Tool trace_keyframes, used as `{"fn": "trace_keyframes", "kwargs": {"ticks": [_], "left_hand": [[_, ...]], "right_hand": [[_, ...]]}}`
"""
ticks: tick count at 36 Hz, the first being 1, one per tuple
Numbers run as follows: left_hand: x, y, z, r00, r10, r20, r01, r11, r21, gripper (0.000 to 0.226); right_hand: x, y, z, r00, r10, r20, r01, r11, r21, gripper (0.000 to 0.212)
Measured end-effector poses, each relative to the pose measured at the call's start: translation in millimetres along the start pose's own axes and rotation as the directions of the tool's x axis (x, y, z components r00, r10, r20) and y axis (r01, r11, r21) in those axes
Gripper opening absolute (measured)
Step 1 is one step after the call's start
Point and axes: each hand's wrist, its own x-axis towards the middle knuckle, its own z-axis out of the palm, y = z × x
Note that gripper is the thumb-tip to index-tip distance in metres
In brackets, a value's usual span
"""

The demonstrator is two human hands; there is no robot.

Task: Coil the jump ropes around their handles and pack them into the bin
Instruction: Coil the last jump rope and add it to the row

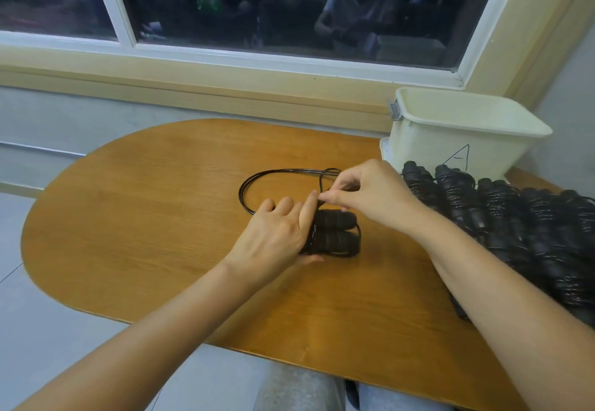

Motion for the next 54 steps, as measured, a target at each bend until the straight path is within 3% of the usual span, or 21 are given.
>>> {"fn": "trace_keyframes", "kwargs": {"ticks": [7, 12, 19, 22, 27, 30, 37, 42, 48, 51, 54], "left_hand": [[4, -15, 4, 0.972, -0.208, 0.106, 0.203, 0.978, 0.055, 0.097], [9, -27, 2, 0.949, -0.276, 0.150, 0.295, 0.948, -0.117, 0.106], [12, -26, -5, 0.905, -0.403, 0.139, 0.425, 0.830, -0.362, 0.098], [13, -24, -7, 0.887, -0.422, 0.189, 0.463, 0.800, -0.382, 0.102], [15, -19, -14, 0.857, -0.460, 0.234, 0.516, 0.760, -0.396, 0.106], [15, -17, -15, 0.855, -0.460, 0.239, 0.518, 0.750, -0.412, 0.105], [12, -19, -6, 0.818, -0.538, 0.204, 0.568, 0.697, -0.438, 0.066], [10, -31, -4, 0.814, -0.557, 0.166, 0.561, 0.677, -0.476, 0.064], [8, -40, -2, 0.820, -0.549, 0.162, 0.549, 0.674, -0.494, 0.074], [6, -44, -1, 0.831, -0.537, 0.148, 0.532, 0.688, -0.493, 0.073], [2, -48, 0, 0.834, -0.531, 0.150, 0.527, 0.687, -0.501, 0.073]], "right_hand": [[-48, -6, 18, 0.990, -0.111, -0.090, 0.095, 0.981, -0.170, 0.018], [-67, 15, 41, 0.924, -0.299, -0.236, 0.210, 0.917, -0.340, 0.030], [-74, 37, 77, 0.855, -0.461, -0.240, 0.295, 0.811, -0.506, 0.037], [-74, 43, 90, 0.840, -0.507, -0.196, 0.322, 0.755, -0.572, 0.049], [-74, 38, 100, 0.808, -0.556, -0.195, 0.305, 0.678, -0.669, 0.031], [-73, 32, 103, 0.802, -0.561, -0.204, 0.272, 0.647, -0.712, 0.038], [-71, 39, 99, 0.806, -0.550, -0.218, 0.258, 0.658, -0.707, 0.032], [-72, 59, 87, 0.798, -0.540, -0.268, 0.237, 0.690, -0.684, 0.025], [-70, 72, 66, 0.849, -0.454, -0.272, 0.232, 0.782, -0.579, 0.033], [-66, 72, 52, 0.908, -0.335, -0.252, 0.203, 0.877, -0.435, 0.039], [-59, 81, 38, 0.995, -0.033, -0.096, 0.015, 0.982, -0.188, 0.040]]}}
